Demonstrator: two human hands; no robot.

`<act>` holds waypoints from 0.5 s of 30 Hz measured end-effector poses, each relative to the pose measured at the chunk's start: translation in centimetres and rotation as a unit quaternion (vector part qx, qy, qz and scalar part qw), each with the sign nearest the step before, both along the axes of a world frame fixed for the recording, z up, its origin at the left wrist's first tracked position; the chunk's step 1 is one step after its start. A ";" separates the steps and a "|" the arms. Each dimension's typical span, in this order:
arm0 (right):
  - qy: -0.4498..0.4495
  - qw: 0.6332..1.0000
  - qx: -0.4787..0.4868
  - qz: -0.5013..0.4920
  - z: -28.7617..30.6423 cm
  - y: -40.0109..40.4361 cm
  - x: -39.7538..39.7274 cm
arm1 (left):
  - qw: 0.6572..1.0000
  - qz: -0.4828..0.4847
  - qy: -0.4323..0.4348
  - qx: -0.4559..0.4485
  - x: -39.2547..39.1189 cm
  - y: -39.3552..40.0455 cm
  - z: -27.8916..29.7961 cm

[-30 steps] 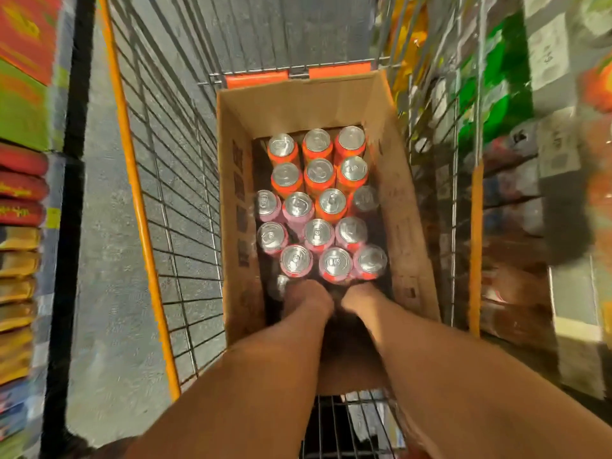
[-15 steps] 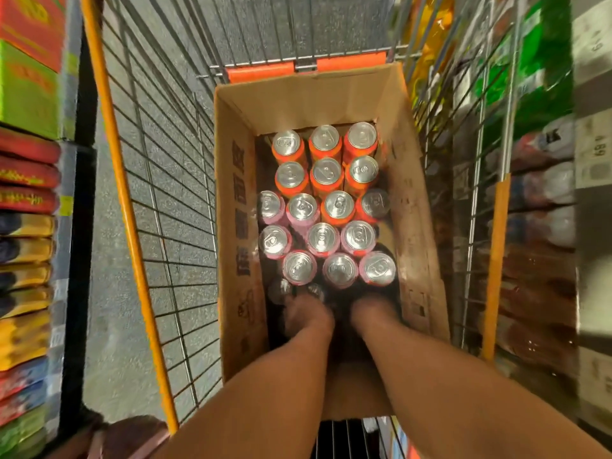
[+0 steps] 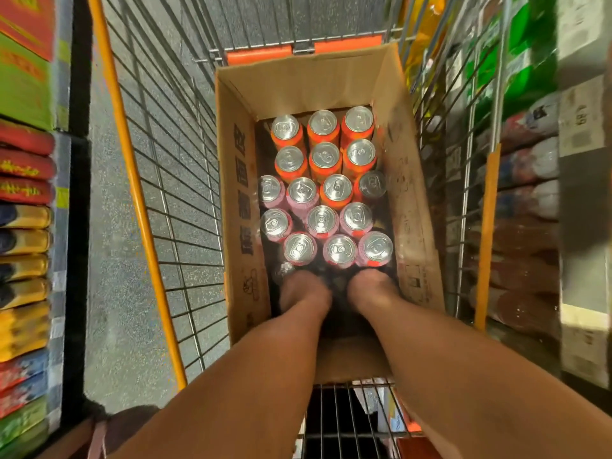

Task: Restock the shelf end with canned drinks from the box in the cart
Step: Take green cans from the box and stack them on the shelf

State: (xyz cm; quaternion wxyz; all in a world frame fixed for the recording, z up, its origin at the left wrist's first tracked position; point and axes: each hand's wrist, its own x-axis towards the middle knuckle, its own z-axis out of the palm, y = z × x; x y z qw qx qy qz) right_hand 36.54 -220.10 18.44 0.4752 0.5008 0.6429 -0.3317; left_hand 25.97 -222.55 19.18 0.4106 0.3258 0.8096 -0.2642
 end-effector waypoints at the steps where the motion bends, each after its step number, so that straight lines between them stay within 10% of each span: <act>1: 0.009 1.000 -0.007 -0.029 0.3 -0.1 0.1 | 1.000 -0.009 -0.005 0.004 -0.1 0.0 0.7; 15: 0.095 0.950 0.232 -0.189 14.9 -2.1 -1.6 | 0.978 -0.113 -0.067 0.160 -4.5 -0.6 12.9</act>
